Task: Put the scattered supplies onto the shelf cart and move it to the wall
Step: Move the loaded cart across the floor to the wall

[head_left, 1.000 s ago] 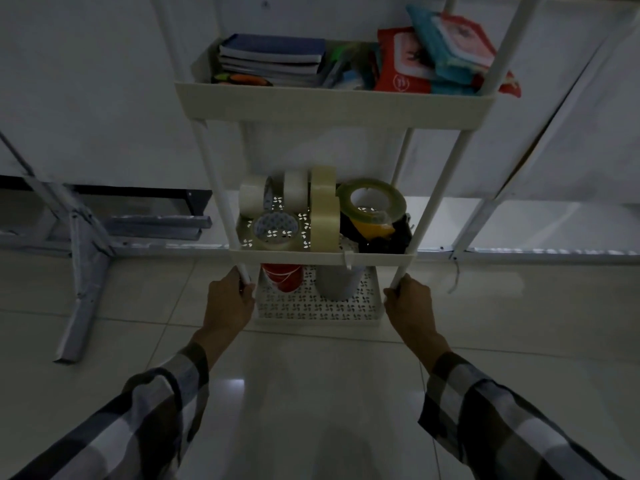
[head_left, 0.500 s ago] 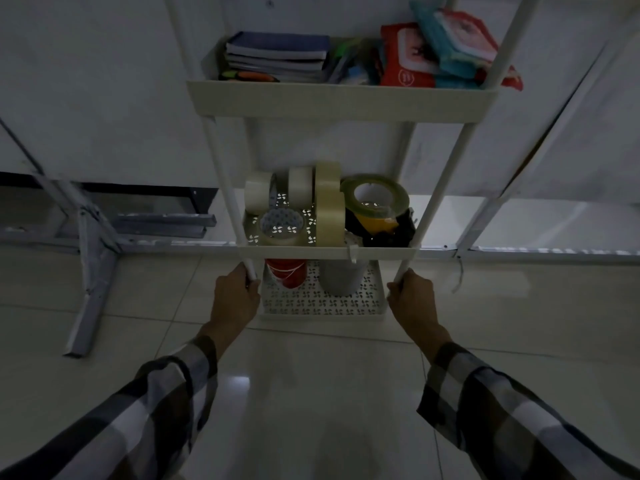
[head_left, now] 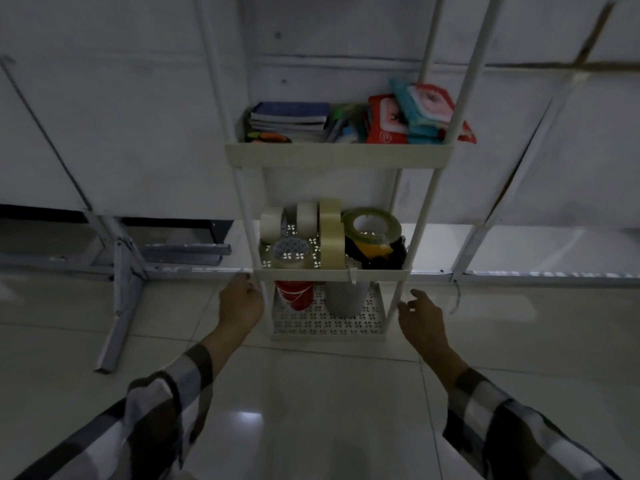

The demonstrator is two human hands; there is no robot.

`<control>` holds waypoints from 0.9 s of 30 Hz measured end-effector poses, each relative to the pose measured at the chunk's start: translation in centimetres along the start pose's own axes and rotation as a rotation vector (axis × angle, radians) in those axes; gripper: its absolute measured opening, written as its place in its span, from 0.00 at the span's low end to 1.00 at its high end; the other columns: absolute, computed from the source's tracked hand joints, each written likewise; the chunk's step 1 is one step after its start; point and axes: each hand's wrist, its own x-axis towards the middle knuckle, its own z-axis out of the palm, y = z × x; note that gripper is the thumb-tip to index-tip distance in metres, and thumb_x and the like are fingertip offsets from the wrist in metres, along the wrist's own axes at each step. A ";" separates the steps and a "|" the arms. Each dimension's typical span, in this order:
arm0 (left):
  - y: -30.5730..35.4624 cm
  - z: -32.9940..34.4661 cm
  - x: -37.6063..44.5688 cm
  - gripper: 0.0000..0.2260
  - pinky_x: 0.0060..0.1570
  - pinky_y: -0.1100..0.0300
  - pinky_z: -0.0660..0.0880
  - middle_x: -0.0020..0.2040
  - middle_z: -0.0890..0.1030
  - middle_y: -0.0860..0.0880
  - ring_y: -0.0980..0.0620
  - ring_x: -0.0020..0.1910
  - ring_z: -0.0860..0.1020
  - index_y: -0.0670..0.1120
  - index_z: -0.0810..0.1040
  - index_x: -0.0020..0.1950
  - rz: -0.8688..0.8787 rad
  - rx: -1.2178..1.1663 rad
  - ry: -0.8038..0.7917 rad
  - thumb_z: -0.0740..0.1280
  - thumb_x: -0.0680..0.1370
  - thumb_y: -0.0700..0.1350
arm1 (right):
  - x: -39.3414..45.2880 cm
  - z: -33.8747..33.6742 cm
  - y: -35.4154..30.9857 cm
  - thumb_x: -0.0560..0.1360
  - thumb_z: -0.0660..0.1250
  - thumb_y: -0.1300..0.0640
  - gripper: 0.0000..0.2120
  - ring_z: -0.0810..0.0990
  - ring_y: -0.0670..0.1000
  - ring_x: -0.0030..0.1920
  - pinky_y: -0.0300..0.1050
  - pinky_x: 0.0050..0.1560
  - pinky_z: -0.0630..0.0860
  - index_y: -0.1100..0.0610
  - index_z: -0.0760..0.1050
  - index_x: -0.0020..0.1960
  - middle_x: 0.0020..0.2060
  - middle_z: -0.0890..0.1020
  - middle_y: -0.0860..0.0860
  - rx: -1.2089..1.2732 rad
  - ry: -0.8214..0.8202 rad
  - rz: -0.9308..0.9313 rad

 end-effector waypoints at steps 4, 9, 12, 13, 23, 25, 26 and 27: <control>6.6 -4.6 -0.8 0.14 0.51 0.57 0.72 0.59 0.81 0.43 0.45 0.55 0.79 0.40 0.75 0.69 0.203 -0.249 0.398 0.58 0.86 0.40 | -0.2 -6.9 -6.7 0.84 0.61 0.56 0.17 0.81 0.52 0.50 0.49 0.52 0.81 0.61 0.71 0.70 0.53 0.82 0.57 0.270 0.447 -0.234; 17.0 -10.0 -0.7 0.20 0.52 0.74 0.70 0.63 0.78 0.51 0.58 0.57 0.76 0.43 0.70 0.77 0.559 -0.422 0.575 0.58 0.87 0.50 | 1.7 -16.4 -19.1 0.85 0.58 0.51 0.19 0.78 0.42 0.56 0.33 0.56 0.76 0.60 0.70 0.71 0.60 0.78 0.52 0.483 0.624 -0.554; 22.6 -13.1 -0.2 0.20 0.53 0.70 0.75 0.61 0.80 0.51 0.58 0.55 0.77 0.44 0.72 0.77 0.686 -0.404 0.545 0.59 0.87 0.52 | 3.0 -20.1 -25.2 0.85 0.58 0.48 0.21 0.79 0.37 0.51 0.29 0.50 0.77 0.58 0.68 0.73 0.56 0.79 0.50 0.462 0.569 -0.634; 24.0 -14.0 0.0 0.19 0.52 0.66 0.77 0.57 0.82 0.51 0.57 0.52 0.79 0.44 0.75 0.73 0.715 -0.393 0.532 0.60 0.87 0.53 | 3.4 -20.8 -26.8 0.85 0.57 0.47 0.22 0.81 0.39 0.50 0.27 0.46 0.77 0.57 0.66 0.74 0.56 0.80 0.51 0.449 0.531 -0.629; 25.9 -17.7 2.7 0.13 0.38 0.72 0.76 0.42 0.86 0.47 0.57 0.38 0.81 0.41 0.84 0.47 0.613 -0.326 0.314 0.66 0.85 0.47 | 5.4 -21.6 -29.5 0.85 0.61 0.52 0.11 0.83 0.46 0.44 0.33 0.39 0.78 0.60 0.75 0.56 0.48 0.83 0.52 0.215 0.528 -0.581; 26.1 -17.8 2.6 0.12 0.39 0.71 0.76 0.42 0.86 0.46 0.55 0.39 0.81 0.41 0.84 0.47 0.611 -0.329 0.300 0.66 0.85 0.46 | 5.3 -21.7 -29.5 0.85 0.61 0.52 0.12 0.83 0.47 0.44 0.36 0.41 0.79 0.60 0.75 0.56 0.46 0.81 0.49 0.210 0.515 -0.580; 26.1 -17.9 2.4 0.12 0.40 0.70 0.77 0.42 0.86 0.46 0.54 0.40 0.82 0.41 0.84 0.47 0.609 -0.330 0.295 0.66 0.85 0.46 | 5.2 -21.8 -29.5 0.85 0.61 0.52 0.12 0.83 0.47 0.44 0.36 0.40 0.79 0.60 0.75 0.56 0.46 0.81 0.49 0.208 0.508 -0.580; 26.2 -18.0 2.2 0.12 0.40 0.70 0.77 0.42 0.86 0.46 0.54 0.40 0.82 0.41 0.84 0.48 0.607 -0.329 0.292 0.66 0.85 0.46 | 5.0 -21.9 -29.5 0.85 0.61 0.52 0.12 0.83 0.47 0.43 0.35 0.40 0.79 0.61 0.75 0.56 0.45 0.81 0.49 0.208 0.501 -0.578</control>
